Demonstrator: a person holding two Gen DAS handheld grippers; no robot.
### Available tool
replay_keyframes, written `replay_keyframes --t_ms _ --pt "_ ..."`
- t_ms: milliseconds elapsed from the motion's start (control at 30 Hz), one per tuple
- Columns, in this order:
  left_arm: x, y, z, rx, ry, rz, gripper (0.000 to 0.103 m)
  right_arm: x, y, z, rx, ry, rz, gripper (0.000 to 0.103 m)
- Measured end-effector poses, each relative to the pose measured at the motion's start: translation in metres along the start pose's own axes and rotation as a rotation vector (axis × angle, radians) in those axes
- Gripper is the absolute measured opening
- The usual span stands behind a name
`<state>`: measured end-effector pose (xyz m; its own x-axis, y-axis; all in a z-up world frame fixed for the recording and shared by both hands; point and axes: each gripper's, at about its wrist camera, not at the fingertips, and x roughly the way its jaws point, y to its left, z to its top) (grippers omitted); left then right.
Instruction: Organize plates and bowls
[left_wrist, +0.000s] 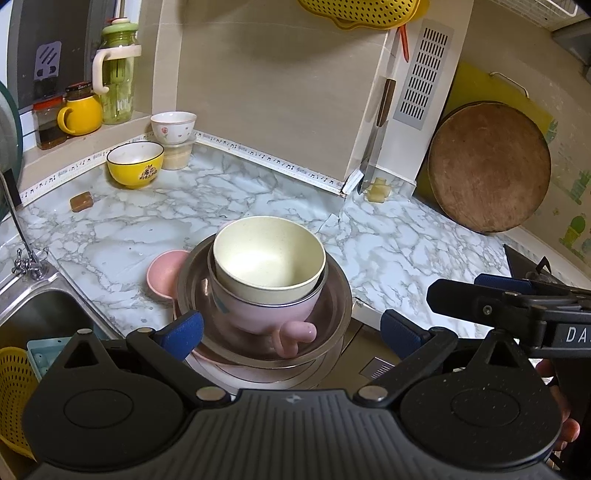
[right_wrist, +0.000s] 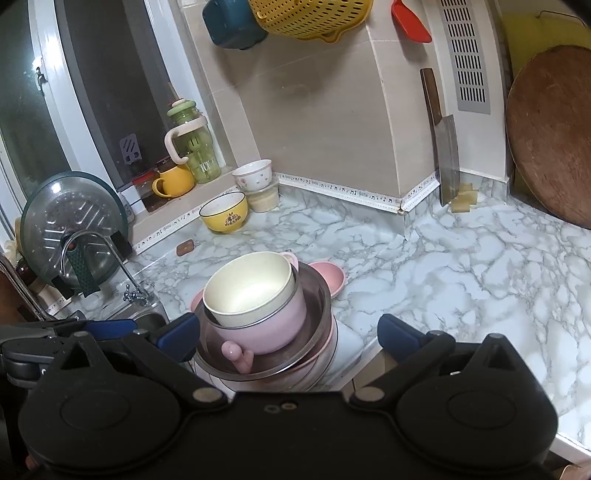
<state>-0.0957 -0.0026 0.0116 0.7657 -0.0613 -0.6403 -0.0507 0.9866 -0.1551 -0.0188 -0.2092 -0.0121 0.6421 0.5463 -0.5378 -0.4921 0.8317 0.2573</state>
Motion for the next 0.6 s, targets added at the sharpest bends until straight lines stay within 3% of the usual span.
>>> replay_keyframes --t_ms 600 --pt "0.0023 0.0042 0.008 -0.007 0.023 -0.006 0.103 0.0003 0.0018 0.0069 0.005 0.002 0.015 0.103"
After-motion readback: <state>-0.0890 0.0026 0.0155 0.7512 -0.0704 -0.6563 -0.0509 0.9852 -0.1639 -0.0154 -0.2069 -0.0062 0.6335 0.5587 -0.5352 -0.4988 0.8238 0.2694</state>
